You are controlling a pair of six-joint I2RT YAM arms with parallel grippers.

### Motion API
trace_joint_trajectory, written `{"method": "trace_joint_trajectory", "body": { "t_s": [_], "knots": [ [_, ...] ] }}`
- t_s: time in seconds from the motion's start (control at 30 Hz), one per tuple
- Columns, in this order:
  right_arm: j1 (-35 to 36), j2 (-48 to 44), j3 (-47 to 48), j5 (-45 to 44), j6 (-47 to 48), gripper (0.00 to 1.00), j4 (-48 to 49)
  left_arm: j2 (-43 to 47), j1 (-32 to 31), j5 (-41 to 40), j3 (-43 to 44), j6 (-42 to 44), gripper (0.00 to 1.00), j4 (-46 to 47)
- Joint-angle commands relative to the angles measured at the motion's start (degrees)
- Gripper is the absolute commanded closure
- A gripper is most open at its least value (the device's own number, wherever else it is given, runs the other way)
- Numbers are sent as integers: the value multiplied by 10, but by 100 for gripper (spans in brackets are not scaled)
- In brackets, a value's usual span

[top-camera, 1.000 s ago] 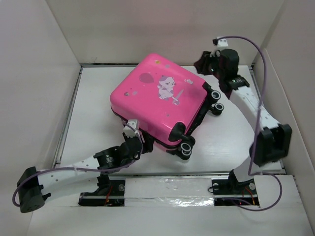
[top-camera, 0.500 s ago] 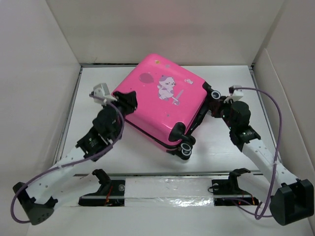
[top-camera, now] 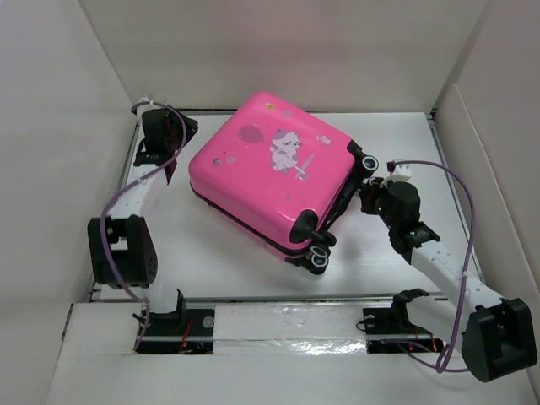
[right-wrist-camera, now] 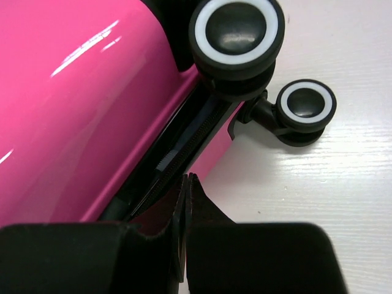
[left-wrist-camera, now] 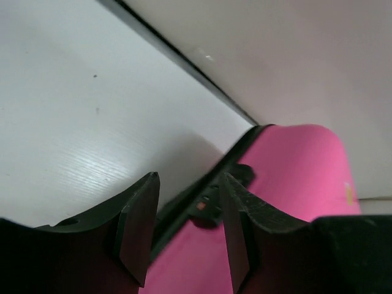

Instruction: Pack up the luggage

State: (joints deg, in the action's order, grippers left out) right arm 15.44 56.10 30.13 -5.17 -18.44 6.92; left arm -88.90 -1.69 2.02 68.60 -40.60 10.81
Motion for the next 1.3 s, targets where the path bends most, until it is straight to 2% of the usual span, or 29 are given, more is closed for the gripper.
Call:
{"method": "trace_joint_trajectory", "body": {
  "t_s": [0.0,0.17,0.4,0.53,0.6,0.67,0.77,0.83,0.97,1.1,1.27],
  "knots": [
    [3,12,-3,13,-12,100,35,-51,26,89,47,-1,59,-5],
    [3,53,-8,10,-23,100,70,-115,31,101,42,-8,58,10],
    [3,167,64,23,-22,100,83,-106,11,110,-52,-51,59,104],
    [3,228,115,43,-20,100,101,-74,-16,102,-171,-76,61,193],
    [9,260,136,72,-19,100,121,-49,-32,97,-217,-81,68,224],
    [16,282,185,82,1,100,119,-18,-44,93,-279,-78,74,250],
    [33,342,279,90,34,100,73,37,-80,69,-354,-63,77,262],
    [38,396,326,109,46,100,44,66,-127,39,-397,-51,78,252],
    [38,484,482,168,87,100,-30,149,-232,-38,-446,-29,79,214],
    [43,551,592,202,109,98,-98,209,-326,-97,-497,-53,79,188],
    [43,627,736,262,139,88,-196,292,-443,-171,-540,-93,79,152]
  ]
}}
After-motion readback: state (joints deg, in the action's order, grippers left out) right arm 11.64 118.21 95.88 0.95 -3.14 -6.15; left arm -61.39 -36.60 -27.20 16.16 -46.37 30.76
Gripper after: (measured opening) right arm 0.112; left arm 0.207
